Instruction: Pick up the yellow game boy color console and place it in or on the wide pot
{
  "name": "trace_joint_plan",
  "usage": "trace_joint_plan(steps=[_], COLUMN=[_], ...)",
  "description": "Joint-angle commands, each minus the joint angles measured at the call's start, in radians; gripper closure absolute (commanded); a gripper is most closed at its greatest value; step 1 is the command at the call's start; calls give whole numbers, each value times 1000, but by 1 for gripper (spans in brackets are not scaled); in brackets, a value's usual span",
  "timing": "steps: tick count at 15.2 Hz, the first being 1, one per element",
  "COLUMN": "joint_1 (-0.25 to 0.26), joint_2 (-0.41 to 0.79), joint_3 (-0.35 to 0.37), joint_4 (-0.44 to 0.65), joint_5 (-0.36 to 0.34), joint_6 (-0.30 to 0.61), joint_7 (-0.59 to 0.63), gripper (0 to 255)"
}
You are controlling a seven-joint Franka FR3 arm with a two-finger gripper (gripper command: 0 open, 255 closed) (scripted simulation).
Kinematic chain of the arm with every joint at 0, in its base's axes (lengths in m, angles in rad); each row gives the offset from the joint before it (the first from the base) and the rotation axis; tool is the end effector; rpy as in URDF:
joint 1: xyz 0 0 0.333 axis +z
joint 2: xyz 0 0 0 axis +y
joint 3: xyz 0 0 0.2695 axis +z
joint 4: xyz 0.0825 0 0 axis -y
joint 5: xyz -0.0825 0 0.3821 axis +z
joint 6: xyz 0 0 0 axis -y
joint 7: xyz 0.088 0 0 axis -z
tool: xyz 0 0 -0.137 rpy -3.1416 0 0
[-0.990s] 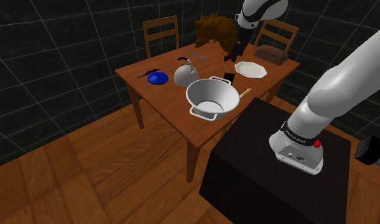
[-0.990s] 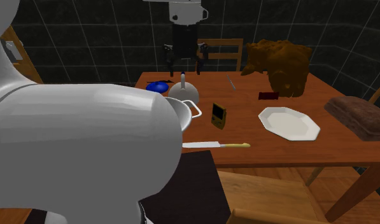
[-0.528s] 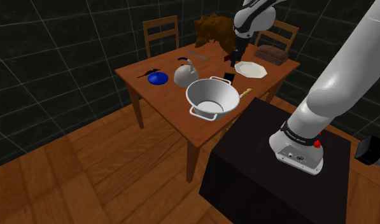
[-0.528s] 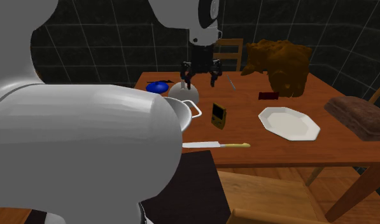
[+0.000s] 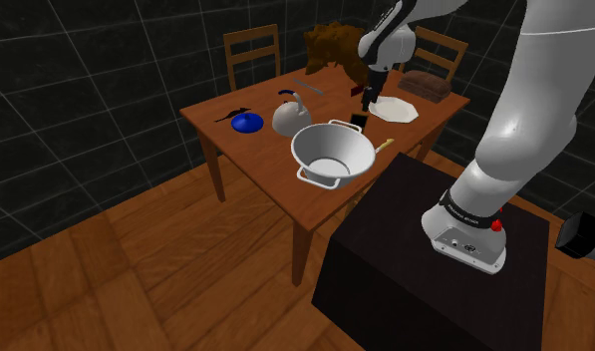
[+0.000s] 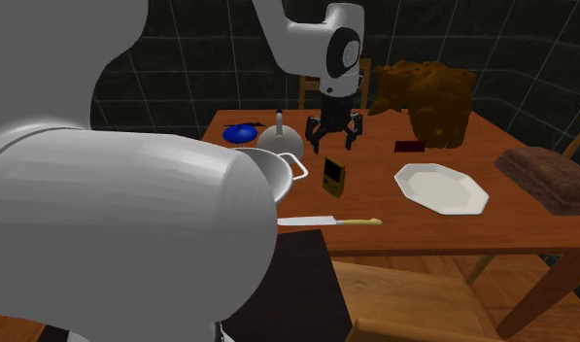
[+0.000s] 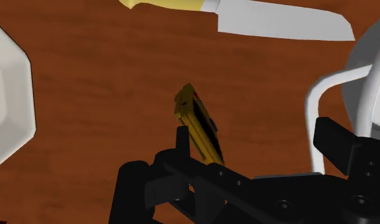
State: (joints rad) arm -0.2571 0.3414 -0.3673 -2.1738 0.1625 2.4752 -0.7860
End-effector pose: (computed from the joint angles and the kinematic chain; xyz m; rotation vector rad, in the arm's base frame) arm 0.4385 -0.3241 0.1702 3.1312 0.0807 -0.0343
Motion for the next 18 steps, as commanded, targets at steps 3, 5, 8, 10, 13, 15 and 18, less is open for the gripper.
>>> trace_joint_plan(steps=[3, 5, 8, 10, 13, 15, 18], joint_1=[-64, -80, -90, -97, -103, -103, -103], joint_2=[153, 190, 222, 245, 262, 263, 263], joint_3=[23, 32, 44, 52, 59, 59, 59], joint_4=[123, 148, 152, 156, 160, 160, 160], joint_5=[52, 63, 78, 87, 95, 95, 95], joint_6=[14, 24, 52, 70, 84, 84, 84], joint_7=[-65, -77, -87, -93, -98, -98, -98], gripper=[0, 0, 0, 0, 0, 0, 0])
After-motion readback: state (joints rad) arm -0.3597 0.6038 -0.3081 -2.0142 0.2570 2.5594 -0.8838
